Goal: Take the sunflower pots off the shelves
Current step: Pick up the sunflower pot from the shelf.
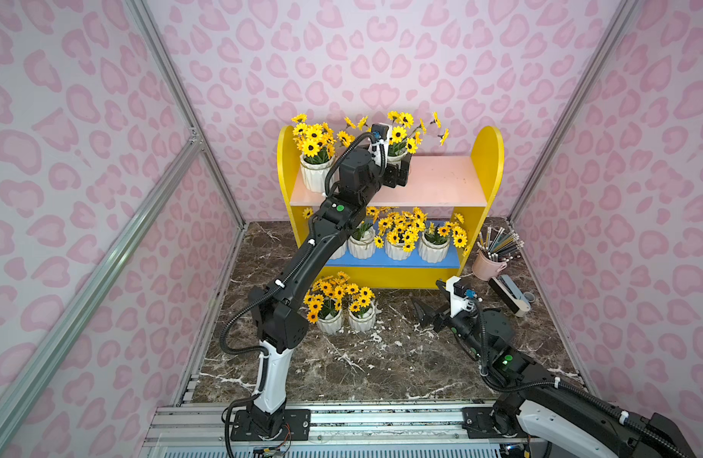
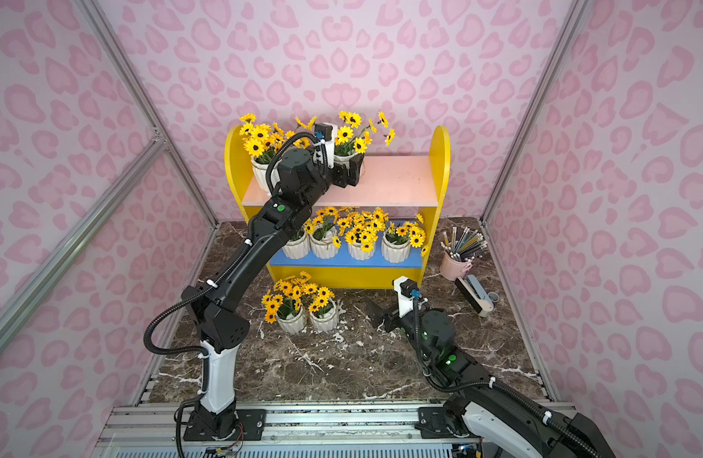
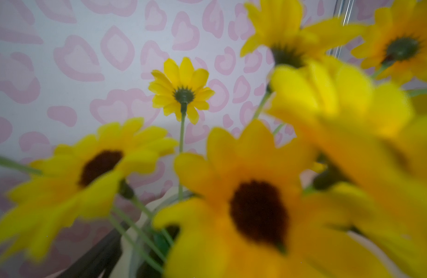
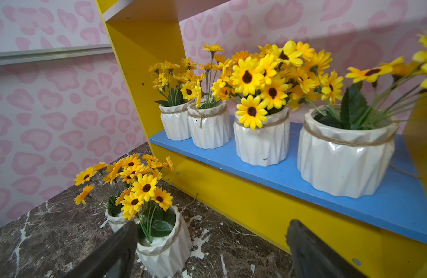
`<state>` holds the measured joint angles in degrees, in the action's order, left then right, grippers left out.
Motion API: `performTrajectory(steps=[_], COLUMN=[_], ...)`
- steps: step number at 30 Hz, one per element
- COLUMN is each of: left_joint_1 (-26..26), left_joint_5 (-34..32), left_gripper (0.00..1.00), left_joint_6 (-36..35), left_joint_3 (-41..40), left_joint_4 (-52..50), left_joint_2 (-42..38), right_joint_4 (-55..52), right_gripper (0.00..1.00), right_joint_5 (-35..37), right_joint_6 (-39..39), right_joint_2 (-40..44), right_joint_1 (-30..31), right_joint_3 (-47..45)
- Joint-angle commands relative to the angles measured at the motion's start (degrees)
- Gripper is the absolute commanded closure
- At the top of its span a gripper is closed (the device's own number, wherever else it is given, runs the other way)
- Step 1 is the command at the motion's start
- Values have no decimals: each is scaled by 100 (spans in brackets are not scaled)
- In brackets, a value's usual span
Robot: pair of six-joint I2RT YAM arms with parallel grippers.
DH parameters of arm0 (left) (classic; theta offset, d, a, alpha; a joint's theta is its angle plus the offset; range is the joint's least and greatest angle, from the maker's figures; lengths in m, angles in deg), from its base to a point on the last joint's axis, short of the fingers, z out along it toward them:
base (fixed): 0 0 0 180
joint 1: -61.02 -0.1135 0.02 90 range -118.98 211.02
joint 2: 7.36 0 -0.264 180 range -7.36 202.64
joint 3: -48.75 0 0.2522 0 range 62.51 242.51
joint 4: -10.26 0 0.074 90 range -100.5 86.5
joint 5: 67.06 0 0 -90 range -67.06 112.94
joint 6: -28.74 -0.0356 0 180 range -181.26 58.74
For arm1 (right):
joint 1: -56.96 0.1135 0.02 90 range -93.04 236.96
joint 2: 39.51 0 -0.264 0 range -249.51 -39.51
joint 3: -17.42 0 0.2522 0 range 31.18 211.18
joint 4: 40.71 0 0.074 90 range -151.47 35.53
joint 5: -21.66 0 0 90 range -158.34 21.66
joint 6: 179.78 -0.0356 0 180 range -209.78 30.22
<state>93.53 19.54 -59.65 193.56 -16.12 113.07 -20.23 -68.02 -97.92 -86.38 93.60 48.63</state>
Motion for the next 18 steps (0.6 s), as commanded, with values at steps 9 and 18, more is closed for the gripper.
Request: performTrajectory(steps=[9,18], left_joint_1=[16,66], left_joint_5=[252,464], left_gripper=[9,19], left_joint_6=[-134,-118], left_joint_3=[-1,-90], left_joint_4=[-162,-352], left_joint_2=[-128,-367], right_joint_4=[215,204], right_gripper=[1,1], right_joint_5=[-49,-58], right_joint_6=[-74,-73], right_joint_2=[71,120], right_joint_1=[-8,-6], right_joint_3=[-12,-14])
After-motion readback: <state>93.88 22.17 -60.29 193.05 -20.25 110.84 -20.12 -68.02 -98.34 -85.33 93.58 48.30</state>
